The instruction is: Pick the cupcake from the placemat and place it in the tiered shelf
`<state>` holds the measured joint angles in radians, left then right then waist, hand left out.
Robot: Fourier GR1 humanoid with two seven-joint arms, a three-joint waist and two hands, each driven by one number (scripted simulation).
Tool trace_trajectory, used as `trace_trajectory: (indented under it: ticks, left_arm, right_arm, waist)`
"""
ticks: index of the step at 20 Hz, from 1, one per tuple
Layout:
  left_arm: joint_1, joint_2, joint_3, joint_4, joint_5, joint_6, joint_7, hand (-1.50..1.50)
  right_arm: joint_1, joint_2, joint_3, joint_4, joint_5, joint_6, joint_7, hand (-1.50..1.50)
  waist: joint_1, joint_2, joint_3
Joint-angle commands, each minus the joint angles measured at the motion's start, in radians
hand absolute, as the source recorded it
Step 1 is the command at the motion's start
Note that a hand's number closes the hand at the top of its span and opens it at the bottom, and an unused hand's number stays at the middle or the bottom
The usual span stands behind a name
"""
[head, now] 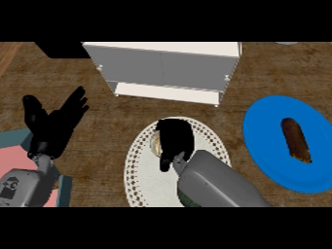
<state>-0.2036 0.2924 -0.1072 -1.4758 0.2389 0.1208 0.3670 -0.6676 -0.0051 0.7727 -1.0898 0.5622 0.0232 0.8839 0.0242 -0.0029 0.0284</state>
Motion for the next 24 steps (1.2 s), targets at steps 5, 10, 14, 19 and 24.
trace_trajectory:
  ticks: [5,10,14,19,24]
  left_arm:
    - [0.132,-0.028,0.009,0.108,-0.006,-0.011,-0.066,0.00]
    - [0.122,-0.011,0.055,0.138,0.014,-0.032,-0.077,0.00]
    - [0.126,-0.031,0.031,0.117,0.001,-0.023,-0.054,0.00]
    - [0.078,-0.040,0.012,0.110,-0.011,-0.020,-0.021,0.00]
    - [0.092,-0.040,0.018,0.123,-0.009,-0.021,-0.013,0.00]
  right_arm:
    - [-0.014,0.005,0.032,0.031,-0.085,-0.052,-0.110,1.50]
    - [-0.011,0.005,0.091,-0.059,-0.051,-0.127,-0.136,1.50]
    - [-0.103,0.005,0.103,-0.136,-0.096,-0.184,-0.006,1.50]
    - [-0.206,0.005,0.114,-0.186,-0.161,-0.388,0.210,1.50]
    - [-0.409,0.005,0.120,-0.231,-0.050,-0.444,0.370,1.50]
  waist:
    - [0.015,0.012,-0.029]
    - [-0.001,0.007,-0.029]
    - [0.023,0.006,-0.030]
    - [0.056,0.006,-0.030]
    - [0.044,-0.008,-0.033]
